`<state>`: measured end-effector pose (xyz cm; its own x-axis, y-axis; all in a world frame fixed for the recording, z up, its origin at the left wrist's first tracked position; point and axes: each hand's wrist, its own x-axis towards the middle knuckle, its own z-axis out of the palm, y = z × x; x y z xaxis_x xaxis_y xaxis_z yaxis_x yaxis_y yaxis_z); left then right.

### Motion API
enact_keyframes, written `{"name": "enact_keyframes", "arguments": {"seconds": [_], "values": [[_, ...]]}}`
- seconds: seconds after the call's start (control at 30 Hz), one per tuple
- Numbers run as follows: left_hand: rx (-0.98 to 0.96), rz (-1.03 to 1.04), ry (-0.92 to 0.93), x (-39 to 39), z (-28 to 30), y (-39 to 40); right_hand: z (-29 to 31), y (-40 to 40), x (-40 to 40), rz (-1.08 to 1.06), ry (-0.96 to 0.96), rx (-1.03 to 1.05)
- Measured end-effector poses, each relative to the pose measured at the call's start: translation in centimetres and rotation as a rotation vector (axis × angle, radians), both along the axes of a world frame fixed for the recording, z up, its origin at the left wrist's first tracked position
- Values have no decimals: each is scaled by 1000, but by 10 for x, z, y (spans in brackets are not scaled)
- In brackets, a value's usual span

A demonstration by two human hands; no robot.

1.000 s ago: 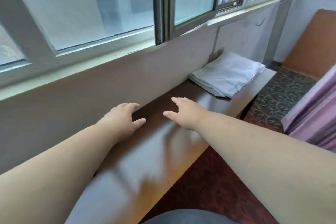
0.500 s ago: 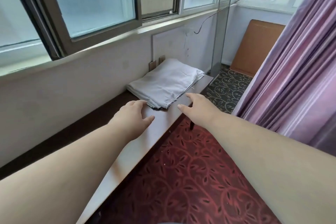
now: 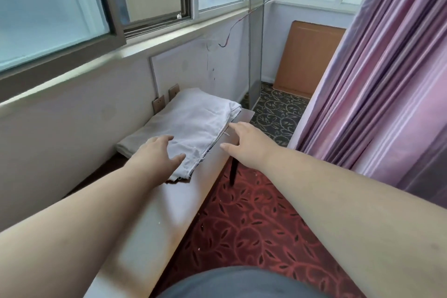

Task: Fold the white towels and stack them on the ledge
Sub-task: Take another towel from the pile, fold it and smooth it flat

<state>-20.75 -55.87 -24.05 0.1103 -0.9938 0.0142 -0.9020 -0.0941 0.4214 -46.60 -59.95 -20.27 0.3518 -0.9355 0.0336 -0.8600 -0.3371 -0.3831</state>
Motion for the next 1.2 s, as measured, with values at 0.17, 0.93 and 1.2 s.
{"name": "enact_keyframes", "arguments": {"seconds": [0.17,0.93,1.2], "values": [[49,-11,-7,-17,-12,-59,-21,-55,-23,-48,-29,54],[106,606,86,-54,-47,-175,-86,-330,24,463,20,238],[199,679,99,20,-61,-202,-106,-365,96,586,128,223]]}}
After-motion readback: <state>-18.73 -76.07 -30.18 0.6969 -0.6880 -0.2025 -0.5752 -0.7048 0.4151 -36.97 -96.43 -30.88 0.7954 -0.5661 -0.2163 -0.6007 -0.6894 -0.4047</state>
